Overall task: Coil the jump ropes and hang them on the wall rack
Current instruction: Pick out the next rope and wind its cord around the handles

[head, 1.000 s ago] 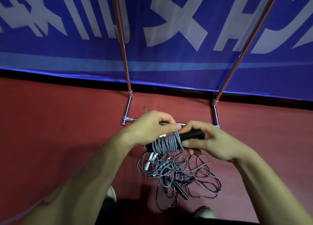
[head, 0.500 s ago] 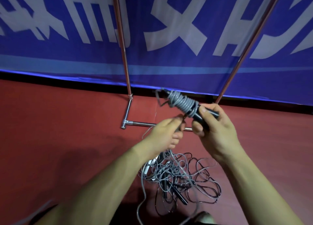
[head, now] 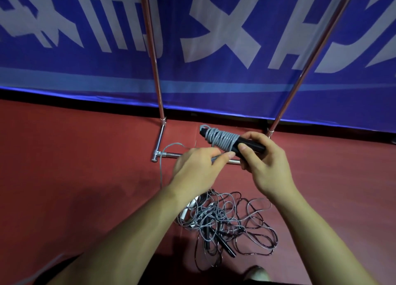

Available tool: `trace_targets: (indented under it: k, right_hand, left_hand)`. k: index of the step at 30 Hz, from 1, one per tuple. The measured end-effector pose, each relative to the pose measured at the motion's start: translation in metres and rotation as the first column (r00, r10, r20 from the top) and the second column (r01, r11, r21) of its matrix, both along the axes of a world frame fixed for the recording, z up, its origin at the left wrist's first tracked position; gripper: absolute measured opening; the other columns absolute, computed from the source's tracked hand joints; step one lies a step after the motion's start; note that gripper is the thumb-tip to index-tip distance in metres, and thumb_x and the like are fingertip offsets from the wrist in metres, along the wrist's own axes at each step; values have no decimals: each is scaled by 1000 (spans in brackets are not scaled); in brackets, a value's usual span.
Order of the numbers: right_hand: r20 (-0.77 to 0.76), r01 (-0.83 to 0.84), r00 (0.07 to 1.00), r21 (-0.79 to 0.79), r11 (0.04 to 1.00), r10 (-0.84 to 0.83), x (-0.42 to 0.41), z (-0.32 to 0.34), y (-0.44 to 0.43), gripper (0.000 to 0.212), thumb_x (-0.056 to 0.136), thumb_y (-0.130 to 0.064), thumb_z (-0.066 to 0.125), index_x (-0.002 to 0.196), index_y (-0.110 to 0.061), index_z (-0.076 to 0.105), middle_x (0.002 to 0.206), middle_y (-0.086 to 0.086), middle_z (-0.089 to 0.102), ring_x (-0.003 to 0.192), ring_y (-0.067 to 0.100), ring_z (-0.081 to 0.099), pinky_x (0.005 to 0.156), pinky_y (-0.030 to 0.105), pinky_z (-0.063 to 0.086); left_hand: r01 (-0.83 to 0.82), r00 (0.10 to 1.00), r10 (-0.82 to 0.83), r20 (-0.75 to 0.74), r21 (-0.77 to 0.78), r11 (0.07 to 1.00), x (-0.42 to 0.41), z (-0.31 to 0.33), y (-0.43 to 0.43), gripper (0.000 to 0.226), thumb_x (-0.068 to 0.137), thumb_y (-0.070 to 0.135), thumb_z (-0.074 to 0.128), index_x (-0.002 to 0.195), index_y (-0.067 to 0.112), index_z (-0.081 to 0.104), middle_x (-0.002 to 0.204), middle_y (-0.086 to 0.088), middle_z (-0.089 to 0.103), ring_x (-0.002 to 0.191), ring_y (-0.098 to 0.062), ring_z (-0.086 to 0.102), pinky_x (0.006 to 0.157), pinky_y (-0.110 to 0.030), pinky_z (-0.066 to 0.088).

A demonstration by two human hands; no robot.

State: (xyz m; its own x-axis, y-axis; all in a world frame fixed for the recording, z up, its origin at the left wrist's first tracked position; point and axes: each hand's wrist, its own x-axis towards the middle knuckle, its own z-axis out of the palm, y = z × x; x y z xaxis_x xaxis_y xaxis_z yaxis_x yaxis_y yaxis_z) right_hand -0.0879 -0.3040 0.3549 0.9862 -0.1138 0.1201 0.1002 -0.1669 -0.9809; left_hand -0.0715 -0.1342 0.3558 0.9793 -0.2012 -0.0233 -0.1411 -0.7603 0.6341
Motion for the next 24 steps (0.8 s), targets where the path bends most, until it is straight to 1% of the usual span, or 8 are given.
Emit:
trace_targets:
  k: [2,4,7,11,14,17,21,24]
  right_hand:
    - [11,29,1000,-30,999,-28,-1,-3,2,15,97,-5,62,99,-20,64,76,-1,66,55,14,56,57,28,49]
    - [46,70,997,-143,987,-64,-3,-7,4,13,96,-7,63,101,-19,63,78,-6,66,57,9,58,61,22,49]
    - [114,121,990,-381,917,-83,-7,-15,7,15,96,-10,64,108,-19,63,92,-9,69,79,1,64,74,12,46]
    - [108,64,994,-591,804,-1,-8,-25,13,9,95,-12,62,104,-16,61,94,0,69,86,20,63,77,35,50]
    - [-29,-45,999,-674,737,35,-7,-31,16,4,95,-14,59,95,-15,55,90,7,67,83,31,61,71,44,50]
    - [-267,-236,963,-739,632,47,-7,-35,19,6,94,-18,57,94,-15,51,90,11,66,83,37,59,70,47,50]
    - [-433,-487,870,-674,556,236,-11,-34,18,10,98,-21,54,98,-14,48,92,8,65,84,35,58,70,45,46]
    - [-469,-630,768,-430,646,436,-13,-25,7,9,100,-25,56,96,-27,48,89,0,67,77,21,62,71,45,51]
  left_hand:
    - [3,999,-3,-35,8,1000,-2,1,-2,56,97,66,41,77,20,65,65,2,65,67,-17,61,63,-33,47]
    - [18,996,-15,-84,35,999,-2,1,-3,53,98,63,41,80,21,67,67,2,66,68,-18,63,63,-32,48]
    - [134,991,-131,-24,224,965,-4,1,-2,35,100,48,47,88,19,64,80,1,67,78,-26,62,63,-34,40]
    - [198,962,-255,93,401,894,-6,5,-2,27,100,39,49,97,19,66,97,-9,69,92,-35,63,72,-35,35]
    - [267,945,-322,56,436,859,-4,11,4,26,96,38,53,88,17,65,85,-7,65,85,-34,62,67,-33,34]
    - [388,918,-391,-60,327,861,-3,12,15,23,91,38,60,81,18,66,76,2,65,75,-26,62,65,-34,47]
    - [478,878,-459,-137,205,854,5,6,27,15,89,44,67,89,29,70,77,12,64,79,-10,59,74,-29,47]
    - [445,868,-443,-226,-44,895,17,-1,39,17,84,46,75,85,29,74,75,7,70,72,-5,61,73,-32,52]
